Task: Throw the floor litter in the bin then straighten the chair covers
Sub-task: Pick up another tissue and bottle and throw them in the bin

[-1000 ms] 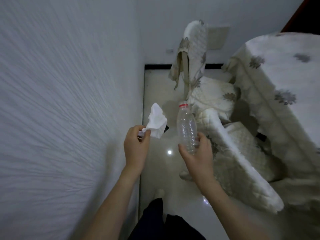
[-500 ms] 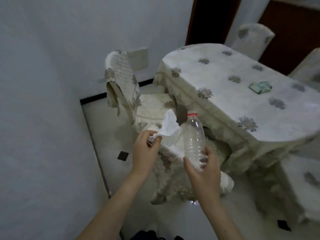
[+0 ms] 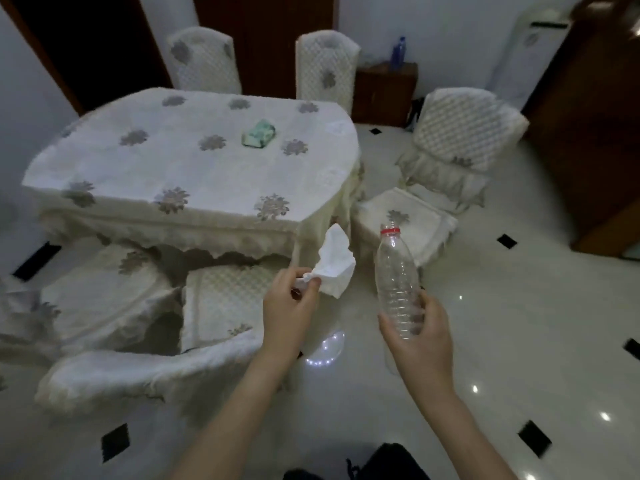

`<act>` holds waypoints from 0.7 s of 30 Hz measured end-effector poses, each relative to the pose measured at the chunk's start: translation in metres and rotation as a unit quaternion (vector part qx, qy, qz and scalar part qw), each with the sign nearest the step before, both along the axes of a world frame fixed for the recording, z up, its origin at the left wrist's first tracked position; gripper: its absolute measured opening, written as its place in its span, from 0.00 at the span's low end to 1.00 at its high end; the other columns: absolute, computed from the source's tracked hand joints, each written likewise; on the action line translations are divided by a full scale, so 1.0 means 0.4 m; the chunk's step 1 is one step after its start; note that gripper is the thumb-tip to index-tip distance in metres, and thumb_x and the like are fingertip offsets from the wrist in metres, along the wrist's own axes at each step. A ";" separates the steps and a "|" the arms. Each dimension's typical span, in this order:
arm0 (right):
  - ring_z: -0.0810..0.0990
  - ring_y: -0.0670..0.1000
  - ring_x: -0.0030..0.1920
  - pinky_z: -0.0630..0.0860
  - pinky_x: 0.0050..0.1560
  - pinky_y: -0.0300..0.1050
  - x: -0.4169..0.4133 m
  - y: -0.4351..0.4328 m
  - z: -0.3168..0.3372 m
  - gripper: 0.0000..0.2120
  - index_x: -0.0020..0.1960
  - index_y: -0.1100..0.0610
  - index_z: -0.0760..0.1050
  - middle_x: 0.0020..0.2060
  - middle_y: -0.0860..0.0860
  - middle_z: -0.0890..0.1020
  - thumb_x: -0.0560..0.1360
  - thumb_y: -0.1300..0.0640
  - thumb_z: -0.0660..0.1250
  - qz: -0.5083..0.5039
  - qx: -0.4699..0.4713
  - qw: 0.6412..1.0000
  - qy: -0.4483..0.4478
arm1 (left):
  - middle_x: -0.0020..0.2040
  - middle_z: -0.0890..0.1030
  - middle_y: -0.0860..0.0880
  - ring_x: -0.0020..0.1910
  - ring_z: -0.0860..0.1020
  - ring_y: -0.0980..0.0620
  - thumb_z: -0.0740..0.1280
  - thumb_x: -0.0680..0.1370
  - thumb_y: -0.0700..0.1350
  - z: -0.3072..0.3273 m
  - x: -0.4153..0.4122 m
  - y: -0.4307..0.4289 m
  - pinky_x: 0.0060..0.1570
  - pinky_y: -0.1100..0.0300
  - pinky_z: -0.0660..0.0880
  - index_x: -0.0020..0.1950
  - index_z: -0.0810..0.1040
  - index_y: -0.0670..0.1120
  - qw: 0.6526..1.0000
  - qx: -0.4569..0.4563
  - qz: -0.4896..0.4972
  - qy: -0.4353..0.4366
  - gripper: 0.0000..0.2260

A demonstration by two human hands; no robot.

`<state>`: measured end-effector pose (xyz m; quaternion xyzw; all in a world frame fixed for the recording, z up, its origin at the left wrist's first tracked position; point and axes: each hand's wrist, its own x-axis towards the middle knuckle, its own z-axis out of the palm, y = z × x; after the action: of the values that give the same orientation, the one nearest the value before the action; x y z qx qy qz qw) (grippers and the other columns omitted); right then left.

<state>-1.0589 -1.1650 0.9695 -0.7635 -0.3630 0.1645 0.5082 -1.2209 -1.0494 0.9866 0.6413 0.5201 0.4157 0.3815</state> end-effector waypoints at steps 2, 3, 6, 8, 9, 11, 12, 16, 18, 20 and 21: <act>0.76 0.41 0.51 0.72 0.46 0.34 0.097 -0.038 -0.016 0.27 0.64 0.43 0.67 0.53 0.36 0.71 0.69 0.49 0.76 -0.025 -0.006 1.000 0.013 | 0.44 0.79 0.56 0.43 0.77 0.60 0.69 0.77 0.43 -0.021 0.115 -0.026 0.39 0.68 0.71 0.47 0.80 0.50 1.000 -0.007 -0.023 0.006 0.02; 0.76 0.41 0.51 0.73 0.48 0.36 0.147 -0.056 -0.024 0.28 0.64 0.43 0.67 0.53 0.36 0.71 0.69 0.49 0.76 -0.038 -0.008 0.999 0.015 | 0.44 0.79 0.57 0.43 0.77 0.60 0.69 0.77 0.43 -0.027 0.174 -0.041 0.39 0.70 0.70 0.46 0.80 0.51 0.999 -0.013 -0.033 0.003 0.02; 0.75 0.41 0.51 0.74 0.51 0.40 0.295 -0.109 -0.037 0.30 0.67 0.46 0.67 0.54 0.38 0.71 0.69 0.48 0.76 -0.082 -0.017 0.996 0.020 | 0.43 0.79 0.56 0.42 0.76 0.60 0.69 0.78 0.43 -0.028 0.345 -0.085 0.39 0.72 0.69 0.45 0.80 0.51 0.996 -0.040 -0.077 -0.007 0.04; 0.75 0.42 0.52 0.74 0.51 0.40 0.390 -0.139 -0.039 0.32 0.69 0.48 0.66 0.56 0.41 0.71 0.70 0.48 0.75 -0.109 -0.021 0.994 0.022 | 0.43 0.79 0.55 0.42 0.77 0.59 0.69 0.78 0.43 -0.024 0.454 -0.099 0.40 0.71 0.70 0.45 0.80 0.51 0.992 -0.037 -0.119 -0.001 0.03; 0.75 0.42 0.52 0.74 0.51 0.40 0.436 -0.152 -0.038 0.32 0.70 0.48 0.66 0.57 0.41 0.71 0.70 0.48 0.75 -0.123 -0.022 0.992 0.024 | 0.43 0.79 0.55 0.42 0.77 0.58 0.69 0.78 0.43 -0.021 0.507 -0.102 0.40 0.71 0.70 0.45 0.80 0.51 0.990 -0.032 -0.136 0.003 0.03; 0.75 0.42 0.52 0.75 0.51 0.40 0.525 -0.175 -0.038 0.32 0.70 0.48 0.65 0.57 0.42 0.71 0.70 0.47 0.75 -0.151 -0.022 0.988 0.032 | 0.43 0.79 0.55 0.42 0.77 0.58 0.69 0.77 0.43 -0.016 0.612 -0.102 0.40 0.70 0.71 0.45 0.80 0.50 0.986 -0.031 -0.162 0.004 0.03; 0.75 0.43 0.52 0.75 0.52 0.41 0.568 -0.184 -0.040 0.33 0.70 0.48 0.65 0.57 0.42 0.71 0.70 0.47 0.75 -0.166 -0.020 0.985 0.035 | 0.43 0.79 0.54 0.42 0.77 0.58 0.69 0.77 0.43 -0.015 0.664 -0.100 0.40 0.70 0.71 0.45 0.80 0.50 0.984 -0.034 -0.173 0.003 0.03; 0.75 0.44 0.53 0.75 0.52 0.42 0.729 -0.201 -0.060 0.32 0.70 0.48 0.65 0.57 0.41 0.72 0.70 0.47 0.74 -0.218 -0.013 0.975 0.049 | 0.43 0.79 0.54 0.42 0.77 0.60 0.69 0.77 0.44 -0.040 0.862 -0.077 0.40 0.71 0.71 0.47 0.80 0.50 0.975 -0.042 -0.217 0.019 0.01; 0.75 0.43 0.53 0.75 0.52 0.41 0.807 -0.197 -0.083 0.32 0.70 0.47 0.65 0.57 0.41 0.71 0.70 0.47 0.74 -0.243 -0.015 0.968 0.059 | 0.44 0.80 0.54 0.43 0.78 0.59 0.69 0.78 0.45 -0.066 0.959 -0.058 0.40 0.68 0.73 0.47 0.80 0.50 0.968 -0.047 -0.244 0.029 0.01; 0.75 0.42 0.53 0.74 0.52 0.40 0.890 -0.182 -0.110 0.32 0.70 0.48 0.66 0.57 0.42 0.71 0.70 0.48 0.75 -0.261 -0.023 0.963 0.065 | 0.43 0.80 0.54 0.42 0.78 0.57 0.69 0.78 0.44 -0.096 1.057 -0.034 0.40 0.66 0.73 0.47 0.80 0.50 0.962 -0.058 -0.264 0.033 0.01; 0.75 0.42 0.53 0.74 0.52 0.40 0.936 -0.170 -0.123 0.32 0.70 0.48 0.66 0.57 0.42 0.71 0.70 0.48 0.75 -0.268 -0.027 0.961 0.067 | 0.43 0.80 0.54 0.41 0.78 0.57 0.69 0.78 0.44 -0.111 1.109 -0.019 0.40 0.66 0.73 0.47 0.80 0.50 0.960 -0.062 -0.270 0.036 0.01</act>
<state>-0.6845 -1.2329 0.9202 -0.8333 -0.1063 0.0825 0.5362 -0.7773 -1.0571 0.9423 0.7474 0.3659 0.2407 0.4996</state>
